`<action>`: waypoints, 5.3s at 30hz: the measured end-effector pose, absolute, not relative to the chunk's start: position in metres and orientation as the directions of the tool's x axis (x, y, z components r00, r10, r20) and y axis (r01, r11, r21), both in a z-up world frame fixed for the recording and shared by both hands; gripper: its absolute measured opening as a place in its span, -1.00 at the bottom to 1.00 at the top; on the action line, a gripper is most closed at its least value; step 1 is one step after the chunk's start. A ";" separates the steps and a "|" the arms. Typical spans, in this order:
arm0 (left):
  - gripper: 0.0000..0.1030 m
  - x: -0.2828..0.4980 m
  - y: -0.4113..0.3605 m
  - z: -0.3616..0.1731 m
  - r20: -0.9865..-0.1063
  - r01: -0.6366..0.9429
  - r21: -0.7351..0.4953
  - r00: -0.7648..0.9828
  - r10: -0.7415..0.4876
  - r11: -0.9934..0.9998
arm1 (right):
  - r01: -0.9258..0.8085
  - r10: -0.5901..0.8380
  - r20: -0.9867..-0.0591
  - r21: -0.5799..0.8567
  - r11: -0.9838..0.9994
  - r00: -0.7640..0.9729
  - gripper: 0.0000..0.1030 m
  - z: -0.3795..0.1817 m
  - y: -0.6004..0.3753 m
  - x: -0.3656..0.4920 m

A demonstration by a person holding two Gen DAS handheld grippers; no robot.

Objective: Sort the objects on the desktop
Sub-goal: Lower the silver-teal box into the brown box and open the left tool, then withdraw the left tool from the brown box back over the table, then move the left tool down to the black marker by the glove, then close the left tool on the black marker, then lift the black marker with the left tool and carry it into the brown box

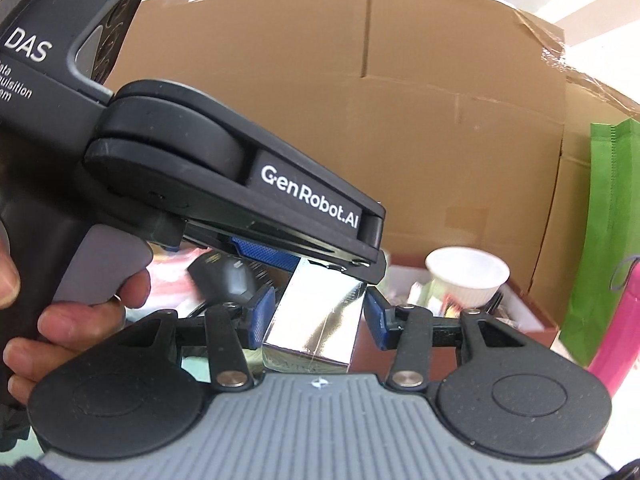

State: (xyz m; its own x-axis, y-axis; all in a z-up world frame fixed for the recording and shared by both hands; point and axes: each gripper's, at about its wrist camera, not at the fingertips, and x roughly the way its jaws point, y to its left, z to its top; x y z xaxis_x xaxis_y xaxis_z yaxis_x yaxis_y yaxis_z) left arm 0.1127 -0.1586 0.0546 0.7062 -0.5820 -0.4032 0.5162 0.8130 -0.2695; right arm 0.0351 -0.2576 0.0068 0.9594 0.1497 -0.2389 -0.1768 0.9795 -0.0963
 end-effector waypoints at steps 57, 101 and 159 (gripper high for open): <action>0.93 0.177 -0.176 0.024 -0.427 0.505 -0.228 0.716 -0.552 0.832 | -0.003 -0.034 -0.312 -0.116 0.993 0.950 0.85 -0.025 -0.316 0.144; 0.69 0.119 0.020 -0.058 -0.495 0.199 -0.378 0.782 -0.379 0.904 | -0.357 0.270 -0.472 -0.104 0.928 0.839 0.66 -0.071 -0.130 0.089; -0.76 0.159 -0.008 -0.082 -0.675 0.153 -0.379 0.628 -0.386 0.912 | -0.426 0.379 -0.595 0.067 0.902 0.709 -0.83 -0.091 -0.120 0.105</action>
State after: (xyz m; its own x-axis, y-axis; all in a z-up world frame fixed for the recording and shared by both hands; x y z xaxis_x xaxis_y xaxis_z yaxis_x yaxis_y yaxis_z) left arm 0.1590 -0.0079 -0.0824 0.6284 -0.3863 -0.6752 0.1534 0.9125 -0.3792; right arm 0.1054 -0.1202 -0.0913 0.7092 0.3788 -0.5946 -0.4259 0.9023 0.0669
